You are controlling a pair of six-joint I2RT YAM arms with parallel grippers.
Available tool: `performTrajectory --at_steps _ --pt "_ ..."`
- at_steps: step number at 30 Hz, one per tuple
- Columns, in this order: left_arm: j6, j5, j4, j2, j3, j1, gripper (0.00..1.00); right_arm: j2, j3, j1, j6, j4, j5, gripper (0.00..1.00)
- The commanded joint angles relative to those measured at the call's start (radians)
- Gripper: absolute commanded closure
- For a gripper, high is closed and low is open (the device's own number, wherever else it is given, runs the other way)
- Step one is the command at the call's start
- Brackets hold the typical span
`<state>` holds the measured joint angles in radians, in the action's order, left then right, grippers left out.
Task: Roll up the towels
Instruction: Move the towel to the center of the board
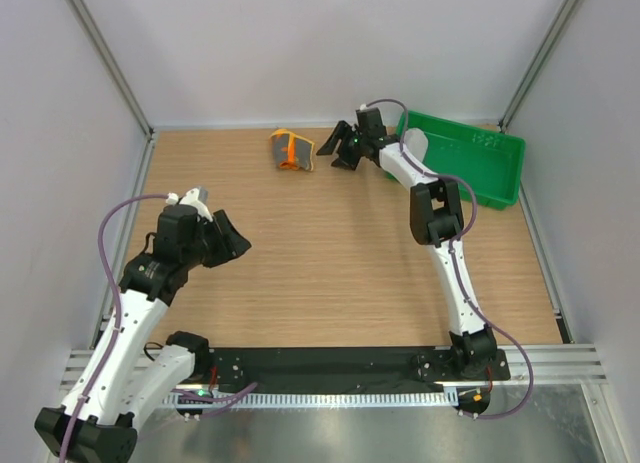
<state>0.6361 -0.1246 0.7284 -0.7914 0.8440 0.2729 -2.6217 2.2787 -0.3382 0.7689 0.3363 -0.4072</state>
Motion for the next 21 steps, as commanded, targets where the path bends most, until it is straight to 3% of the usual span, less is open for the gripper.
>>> performTrajectory --at_steps 1,10,12,13,14,16,19,21 --pt "-0.024 -0.043 -0.041 0.004 -0.008 -0.014 0.48 -0.036 0.085 -0.021 0.070 -0.033 0.027 0.31" --pt "-0.026 -0.059 -0.046 0.012 -0.008 -0.027 0.48 -0.116 0.146 -0.059 0.133 -0.051 0.021 0.31" --pt "-0.027 -0.061 -0.046 0.012 -0.010 -0.029 0.48 -0.127 0.150 -0.068 0.154 -0.072 0.005 0.36" --pt "-0.027 -0.063 -0.047 0.012 -0.010 -0.029 0.48 -0.132 0.154 -0.073 0.159 -0.074 -0.001 0.40" --pt "-0.027 -0.064 -0.046 0.012 -0.010 -0.031 0.48 -0.136 0.160 -0.074 0.162 -0.074 -0.004 0.50" --pt "-0.027 -0.067 -0.047 0.011 -0.010 -0.034 0.48 -0.135 0.166 -0.081 0.170 -0.080 -0.010 0.57" --pt "-0.029 -0.069 -0.047 0.012 -0.010 -0.037 0.48 -0.124 0.162 -0.084 0.175 -0.088 -0.013 0.75" --pt "-0.029 -0.064 -0.047 0.015 -0.010 -0.037 0.48 -0.106 0.142 -0.084 0.175 -0.092 -0.007 0.92"
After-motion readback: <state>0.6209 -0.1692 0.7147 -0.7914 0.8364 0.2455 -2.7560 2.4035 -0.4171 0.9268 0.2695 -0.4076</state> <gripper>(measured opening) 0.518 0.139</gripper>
